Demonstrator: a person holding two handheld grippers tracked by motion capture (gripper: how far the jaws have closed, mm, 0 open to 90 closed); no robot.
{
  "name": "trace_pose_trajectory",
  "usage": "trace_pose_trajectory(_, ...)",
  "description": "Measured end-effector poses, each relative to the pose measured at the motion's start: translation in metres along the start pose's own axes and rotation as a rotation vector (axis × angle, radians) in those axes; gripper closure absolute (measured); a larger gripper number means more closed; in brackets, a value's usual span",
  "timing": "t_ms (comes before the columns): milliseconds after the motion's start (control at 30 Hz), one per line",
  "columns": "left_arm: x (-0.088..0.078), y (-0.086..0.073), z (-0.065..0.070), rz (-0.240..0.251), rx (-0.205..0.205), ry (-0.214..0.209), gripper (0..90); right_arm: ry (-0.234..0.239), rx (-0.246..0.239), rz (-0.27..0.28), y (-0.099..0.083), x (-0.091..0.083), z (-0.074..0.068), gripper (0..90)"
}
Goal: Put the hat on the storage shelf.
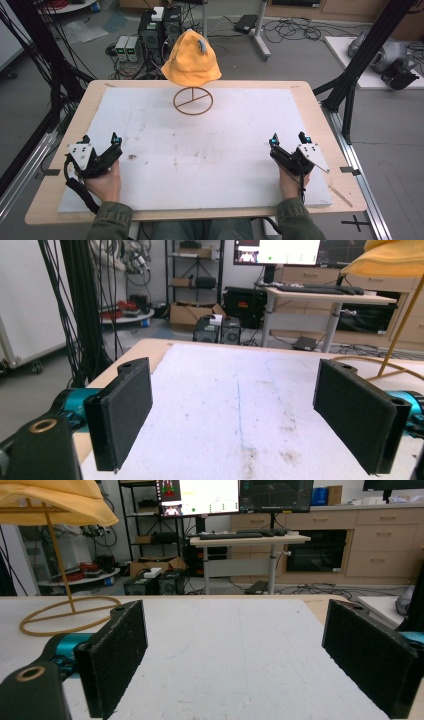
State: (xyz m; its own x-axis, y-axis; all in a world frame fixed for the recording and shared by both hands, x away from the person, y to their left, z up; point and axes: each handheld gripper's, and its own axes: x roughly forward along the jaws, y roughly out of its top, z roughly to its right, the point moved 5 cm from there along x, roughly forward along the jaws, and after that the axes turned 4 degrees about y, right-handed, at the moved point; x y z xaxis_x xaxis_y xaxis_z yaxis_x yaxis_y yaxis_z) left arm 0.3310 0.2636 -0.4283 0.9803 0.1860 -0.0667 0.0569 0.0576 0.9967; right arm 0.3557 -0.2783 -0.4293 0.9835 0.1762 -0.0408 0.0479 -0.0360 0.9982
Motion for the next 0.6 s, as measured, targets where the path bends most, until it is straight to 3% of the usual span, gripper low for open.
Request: trace_pose_trajectory(600, 0.0014, 0.0022, 0.0062, 0.016, 0.015, -0.008, 16.3, 0.008, 0.019, -0.017, -0.0016, -0.0003, -0.0006, 10.6)
